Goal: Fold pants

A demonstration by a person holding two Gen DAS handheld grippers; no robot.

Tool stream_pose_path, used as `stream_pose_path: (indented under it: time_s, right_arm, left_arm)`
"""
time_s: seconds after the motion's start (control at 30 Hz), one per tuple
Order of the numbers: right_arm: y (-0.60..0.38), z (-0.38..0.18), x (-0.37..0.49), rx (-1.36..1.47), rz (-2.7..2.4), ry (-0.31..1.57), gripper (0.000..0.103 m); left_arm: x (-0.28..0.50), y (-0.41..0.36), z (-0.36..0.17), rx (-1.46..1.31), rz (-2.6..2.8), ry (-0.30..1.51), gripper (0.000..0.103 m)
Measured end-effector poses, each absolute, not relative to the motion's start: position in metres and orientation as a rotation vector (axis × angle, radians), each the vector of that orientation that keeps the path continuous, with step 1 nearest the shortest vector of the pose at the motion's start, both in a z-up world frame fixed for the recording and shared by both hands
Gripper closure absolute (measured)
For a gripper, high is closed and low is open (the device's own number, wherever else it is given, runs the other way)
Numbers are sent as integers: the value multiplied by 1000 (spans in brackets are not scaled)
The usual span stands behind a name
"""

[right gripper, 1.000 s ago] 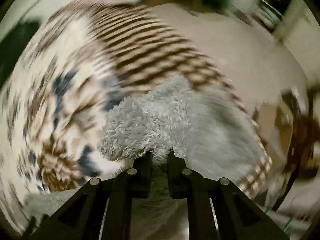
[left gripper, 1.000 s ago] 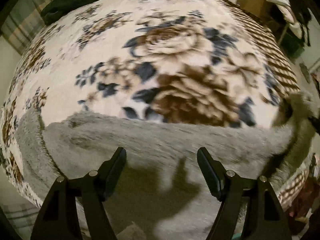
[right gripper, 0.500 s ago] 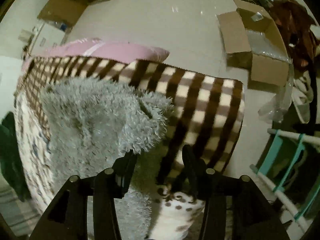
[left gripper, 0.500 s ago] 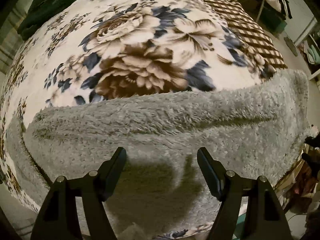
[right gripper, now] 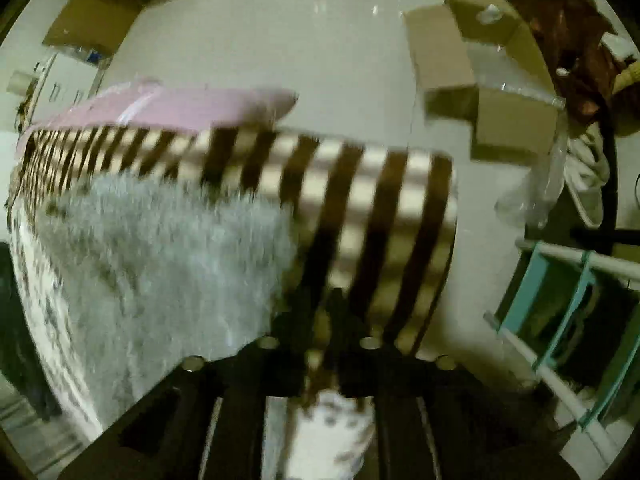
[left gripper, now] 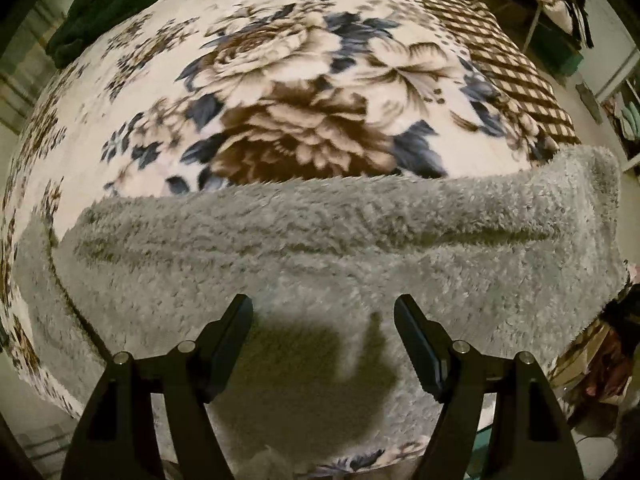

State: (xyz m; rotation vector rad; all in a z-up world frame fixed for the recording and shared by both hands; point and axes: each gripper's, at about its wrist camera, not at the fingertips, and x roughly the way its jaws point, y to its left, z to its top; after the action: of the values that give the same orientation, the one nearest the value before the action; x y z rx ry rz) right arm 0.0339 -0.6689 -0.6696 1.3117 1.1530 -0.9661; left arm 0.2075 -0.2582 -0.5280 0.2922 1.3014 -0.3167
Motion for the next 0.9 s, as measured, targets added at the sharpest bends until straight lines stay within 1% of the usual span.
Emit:
stream_pose_path:
  time_s: [0.03, 0.07, 0.1, 0.13, 0.17, 0.2, 0.23, 0.3, 0.4, 0.5, 0.63, 0.7, 0.83, 0.87, 0.9]
  right_arm:
    - [-660, -661, 39, 1273, -942, 1168, 60]
    - [-649, -652, 46, 1233, -920, 1177, 53]
    - [-636, -641, 56, 1179, -892, 1195, 43]
    - [-618, -629, 69, 1114, -856, 1225, 36]
    - [-601, -621, 80, 1061, -816, 1250, 34]
    - [-576, -612, 100, 988, -765, 1287, 29]
    - [-553, -607, 116, 929, -723, 1318, 21]
    - [-510, -601, 145, 833, -643, 1373, 11]
    - [-427, -603, 202, 690, -495, 1448, 10]
    - [-359, -611, 247, 653, -407, 1479, 10]
    - [-295, -614, 293, 606, -365, 1488, 10]
    - [-267, -618, 310, 593, -355, 1489, 10]
    - [-246, -635, 326, 579, -356, 1521, 10]
    - [-245, -638, 328, 569, -361, 1530, 10]
    - [-241, -640, 329, 561, -367, 1539, 10]
  left_arm:
    - [208, -251, -525, 280, -309, 1303, 31]
    - [208, -245, -522, 273, -298, 1304, 32]
    - [210, -234, -518, 256, -279, 1307, 31]
    - [212, -224, -514, 237, -265, 1309, 31]
    - [216, -209, -509, 214, -243, 1311, 31]
    - [221, -192, -503, 196, -214, 1312, 31]
    - [227, -172, -497, 177, -185, 1310, 31]
    - [240, -138, -489, 151, -125, 1311, 31]
    - [270, -68, -481, 112, 3, 1339, 31]
    - [303, -4, -478, 61, 141, 1356, 32]
    - [350, 61, -489, -14, 259, 1402, 32]
    - [370, 76, -499, -43, 280, 1428, 32]
    - [395, 88, -527, -51, 288, 1465, 32]
    - [398, 92, -535, -56, 276, 1474, 42]
    - [398, 94, -539, -75, 252, 1480, 74]
